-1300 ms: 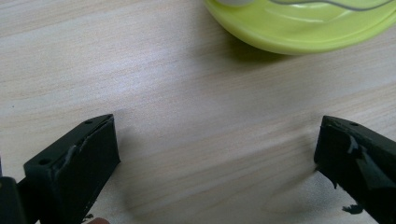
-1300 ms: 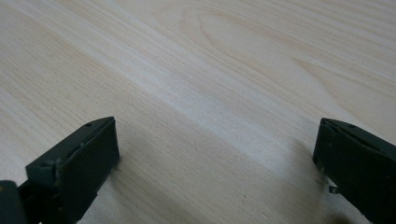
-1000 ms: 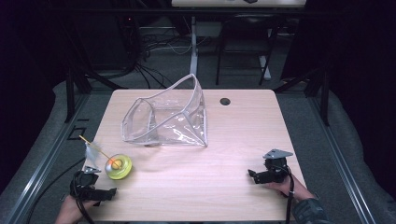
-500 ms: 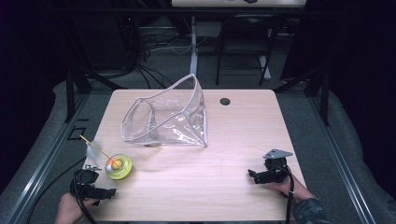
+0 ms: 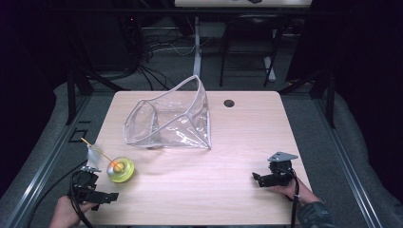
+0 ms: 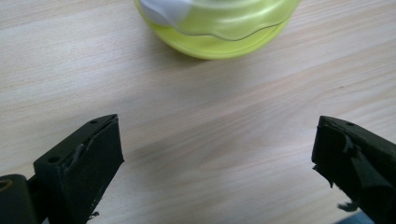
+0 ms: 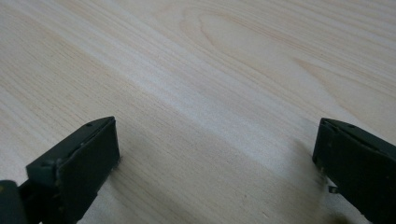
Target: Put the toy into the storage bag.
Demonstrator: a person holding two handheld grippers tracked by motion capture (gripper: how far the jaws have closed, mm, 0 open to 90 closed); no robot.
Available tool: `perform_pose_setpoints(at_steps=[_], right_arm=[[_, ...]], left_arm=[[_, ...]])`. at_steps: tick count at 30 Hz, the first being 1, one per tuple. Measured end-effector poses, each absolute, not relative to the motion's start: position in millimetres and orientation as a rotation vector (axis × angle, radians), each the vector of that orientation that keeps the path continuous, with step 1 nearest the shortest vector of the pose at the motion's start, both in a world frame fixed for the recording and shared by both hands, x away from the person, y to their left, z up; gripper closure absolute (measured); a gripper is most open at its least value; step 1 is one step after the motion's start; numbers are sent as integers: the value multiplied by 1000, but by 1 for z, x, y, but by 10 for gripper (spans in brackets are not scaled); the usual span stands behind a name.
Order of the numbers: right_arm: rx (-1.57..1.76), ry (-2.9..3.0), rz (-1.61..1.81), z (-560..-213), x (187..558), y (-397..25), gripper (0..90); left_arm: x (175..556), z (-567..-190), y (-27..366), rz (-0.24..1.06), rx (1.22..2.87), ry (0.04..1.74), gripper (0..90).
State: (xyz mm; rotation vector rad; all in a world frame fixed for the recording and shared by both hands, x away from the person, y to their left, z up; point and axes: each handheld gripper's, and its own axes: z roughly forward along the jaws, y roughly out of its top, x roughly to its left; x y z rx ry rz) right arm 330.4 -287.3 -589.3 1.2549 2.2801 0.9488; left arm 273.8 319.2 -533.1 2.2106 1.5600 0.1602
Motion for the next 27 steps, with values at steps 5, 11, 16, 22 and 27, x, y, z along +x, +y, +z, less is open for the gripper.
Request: perform_pose_setpoints(at_steps=[5,11,16,22,27], right_arm=[[1255,2280,948,-589,330,-287,0],[1256,2279,949,-589,330,-287,0],[1254,2284,942,-589,330,-288,0],[1253,2285,942,-589,330,-288,0],[1254,2284,943,-589,330,-288,0]], left_arm=[[272,-525,318,152,2195,1540,11],[272,-511,318,152,2157,1515,2],[273,-494,314,148,2134,1472,2],[276,-478,309,151,2148,1429,2],[281,-465,308,157,2170,1408,2]])
